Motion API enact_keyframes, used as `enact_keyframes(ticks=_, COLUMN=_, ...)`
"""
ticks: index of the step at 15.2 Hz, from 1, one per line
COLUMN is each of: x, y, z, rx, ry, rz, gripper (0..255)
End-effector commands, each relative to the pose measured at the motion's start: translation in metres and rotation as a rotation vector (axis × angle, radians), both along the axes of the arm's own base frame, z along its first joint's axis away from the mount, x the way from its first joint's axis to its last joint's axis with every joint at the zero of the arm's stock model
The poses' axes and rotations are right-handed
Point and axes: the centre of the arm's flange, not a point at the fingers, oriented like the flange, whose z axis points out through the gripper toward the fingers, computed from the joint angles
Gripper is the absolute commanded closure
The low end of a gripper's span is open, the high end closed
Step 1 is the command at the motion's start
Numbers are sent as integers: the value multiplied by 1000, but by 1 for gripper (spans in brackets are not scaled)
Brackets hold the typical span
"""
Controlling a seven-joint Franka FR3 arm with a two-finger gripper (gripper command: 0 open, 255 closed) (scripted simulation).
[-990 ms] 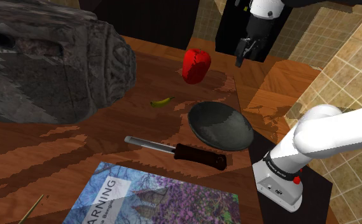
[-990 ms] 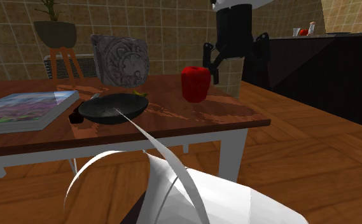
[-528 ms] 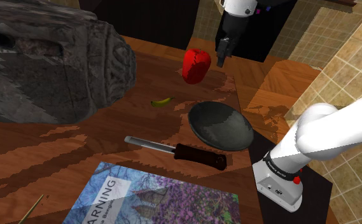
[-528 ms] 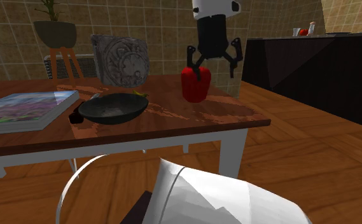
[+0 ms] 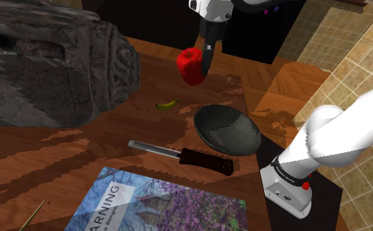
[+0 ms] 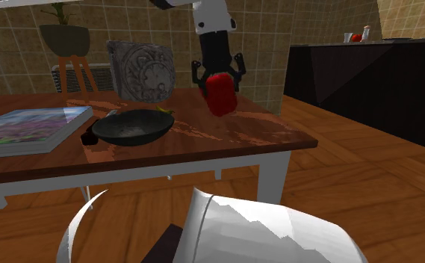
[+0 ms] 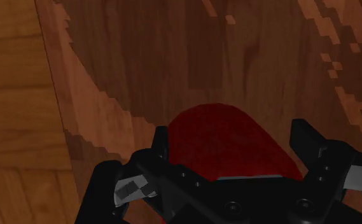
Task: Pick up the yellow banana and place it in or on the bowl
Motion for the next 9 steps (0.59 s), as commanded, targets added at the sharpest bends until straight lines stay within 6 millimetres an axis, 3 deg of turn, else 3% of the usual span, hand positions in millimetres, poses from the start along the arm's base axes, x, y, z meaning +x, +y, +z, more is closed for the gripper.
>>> enact_keyframes(ticks=1, x=2, y=25, z=-2, rx=-3, ry=10, rz=102, gripper=0)
enact_keyframes(ticks=9, x=-15, y=127, z=-18, rx=-17, ry=49, rz=497, gripper=0)
